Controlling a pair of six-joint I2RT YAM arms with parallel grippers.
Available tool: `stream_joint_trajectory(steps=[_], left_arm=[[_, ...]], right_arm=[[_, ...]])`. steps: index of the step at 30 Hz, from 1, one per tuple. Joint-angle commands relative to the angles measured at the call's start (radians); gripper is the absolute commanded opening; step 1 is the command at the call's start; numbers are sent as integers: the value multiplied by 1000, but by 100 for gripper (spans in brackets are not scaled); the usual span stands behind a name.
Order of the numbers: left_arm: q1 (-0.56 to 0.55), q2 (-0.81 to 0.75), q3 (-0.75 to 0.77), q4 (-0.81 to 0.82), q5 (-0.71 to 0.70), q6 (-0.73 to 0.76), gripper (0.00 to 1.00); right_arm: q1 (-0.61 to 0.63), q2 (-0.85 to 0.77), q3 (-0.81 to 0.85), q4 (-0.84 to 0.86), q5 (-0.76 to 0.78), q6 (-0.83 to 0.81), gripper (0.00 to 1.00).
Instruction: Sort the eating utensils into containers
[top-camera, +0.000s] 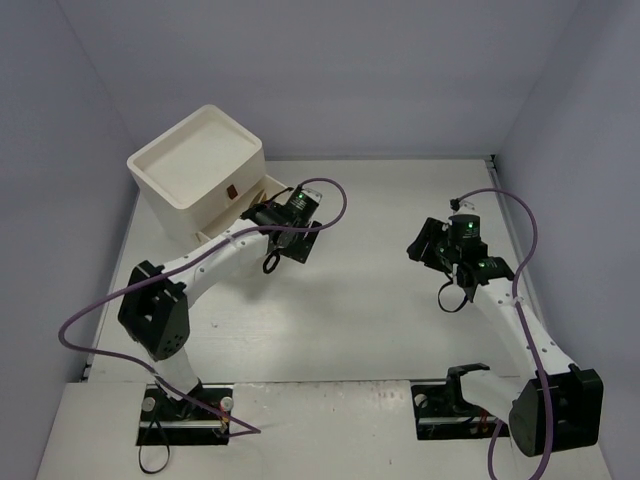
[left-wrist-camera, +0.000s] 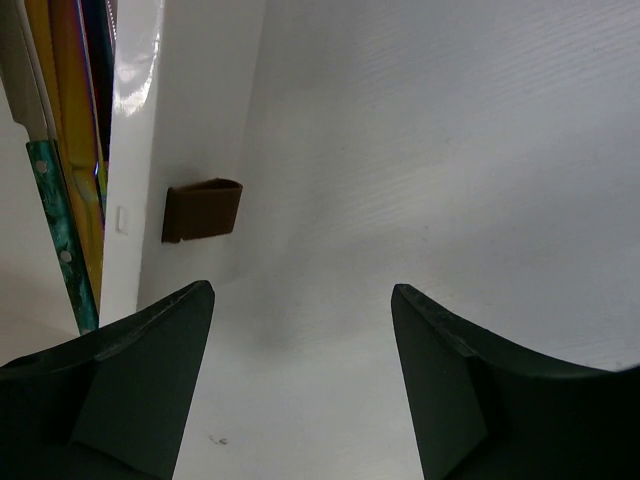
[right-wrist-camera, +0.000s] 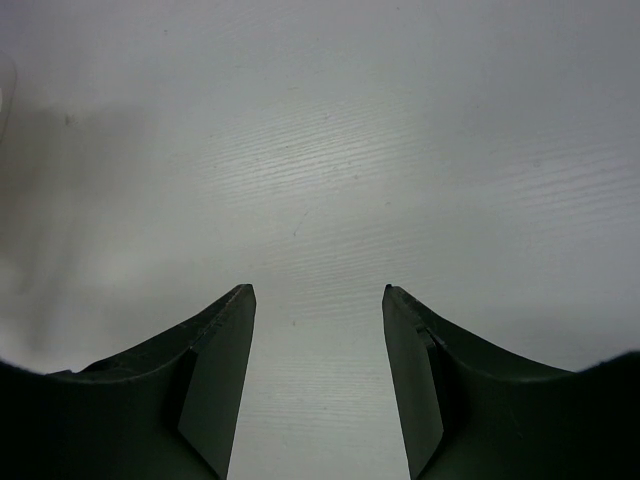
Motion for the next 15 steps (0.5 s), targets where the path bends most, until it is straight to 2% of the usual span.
stream_joint_trajectory(steps=[1,8,15], left_arm=[[51,41,63,29,-15,52,69],[108,67,69,22,-99,69,69],[119,57,83,21,-231,120,69]], right_arm=[[-5,-23,2,31,-29,-15,51],[-6,-15,-5,31,-23,-24,51],[-6,-6,-8,32,-20,-27,51]])
